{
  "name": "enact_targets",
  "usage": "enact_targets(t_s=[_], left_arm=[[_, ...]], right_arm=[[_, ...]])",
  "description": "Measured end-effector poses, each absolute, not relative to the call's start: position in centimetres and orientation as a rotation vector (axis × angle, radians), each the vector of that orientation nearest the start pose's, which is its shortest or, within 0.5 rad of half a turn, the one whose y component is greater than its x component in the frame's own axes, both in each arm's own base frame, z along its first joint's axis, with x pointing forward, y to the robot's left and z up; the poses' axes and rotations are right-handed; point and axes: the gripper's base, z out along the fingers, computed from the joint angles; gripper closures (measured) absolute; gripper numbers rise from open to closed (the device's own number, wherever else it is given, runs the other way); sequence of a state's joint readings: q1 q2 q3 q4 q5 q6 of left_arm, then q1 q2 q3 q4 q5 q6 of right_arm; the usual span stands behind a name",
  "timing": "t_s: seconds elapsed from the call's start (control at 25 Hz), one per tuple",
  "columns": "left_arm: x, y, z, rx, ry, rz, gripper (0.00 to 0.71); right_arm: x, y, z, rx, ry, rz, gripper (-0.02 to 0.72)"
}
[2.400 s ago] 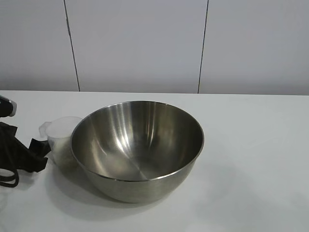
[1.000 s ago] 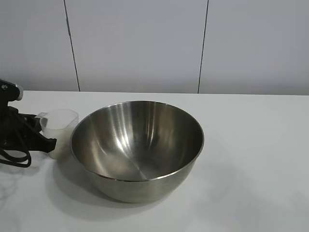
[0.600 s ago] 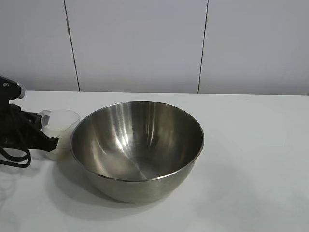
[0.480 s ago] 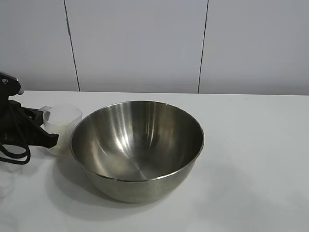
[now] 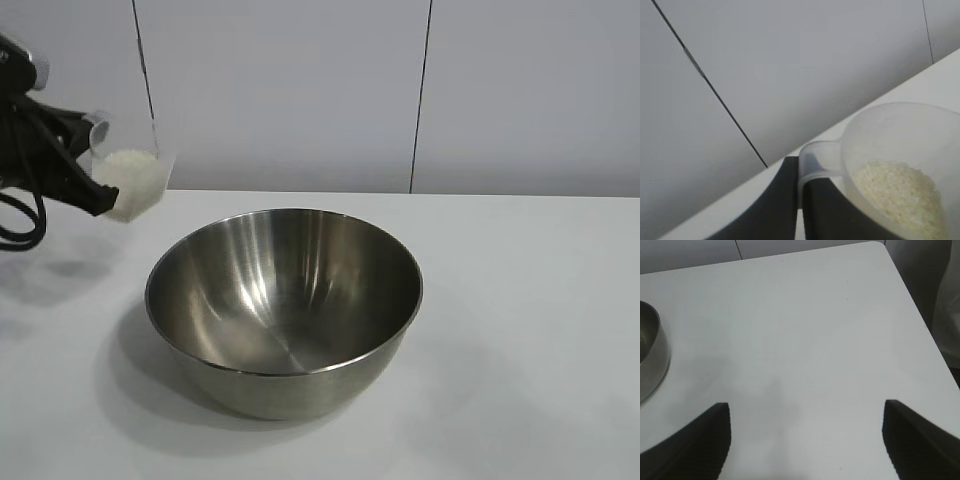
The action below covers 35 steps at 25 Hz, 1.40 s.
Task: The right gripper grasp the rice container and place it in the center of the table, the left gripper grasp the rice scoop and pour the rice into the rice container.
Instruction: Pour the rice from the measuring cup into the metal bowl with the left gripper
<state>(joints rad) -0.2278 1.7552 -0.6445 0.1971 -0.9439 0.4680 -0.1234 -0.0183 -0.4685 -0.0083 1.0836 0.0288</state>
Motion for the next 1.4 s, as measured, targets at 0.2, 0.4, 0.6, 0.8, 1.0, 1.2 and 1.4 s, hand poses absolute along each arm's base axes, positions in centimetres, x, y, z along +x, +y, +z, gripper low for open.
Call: enact_targets(t_s=[0.2,0.4,0.6,0.8,1.0,1.2,1.4], left_arm=[[31.7,-12.0,21.6,1.059,1.352,0.235,0.701],[30.5,-16.7,22.4,1.389,1.142,0.34,0.701],[28.6,-20.2,22.8,1.577,0.888,0.425,0.701],[28.0,-21.1,22.6,1.706,0.708,0.551,0.701],[28.0,-21.1,22.5,1.755,0.615,0.628,0.701],[27.8,-21.2,22.5,1.789,0.547,0.66,0.701],[27.3,-21.5,22.1,1.885,0.341,0.711,0.701]], right_arm=[[-0.5,0.0,26.7,0.159,2.075,-0.068,0.135],[-0.5,0.0,26.7,0.159,2.074,-0.068,0.135],[-0.5,0.0,26.7,0.158,2.073,-0.068,0.135],[-0.5,0.0,26.7,0.158,2.073,-0.068,0.135],[-0.5,0.0,26.7,0.158,2.073,-0.068,0.135],[-0.5,0.0,26.7,0.158,2.073,-0.068,0.135],[-0.5,0.0,26.7,0.158,2.073,-0.068,0.135]])
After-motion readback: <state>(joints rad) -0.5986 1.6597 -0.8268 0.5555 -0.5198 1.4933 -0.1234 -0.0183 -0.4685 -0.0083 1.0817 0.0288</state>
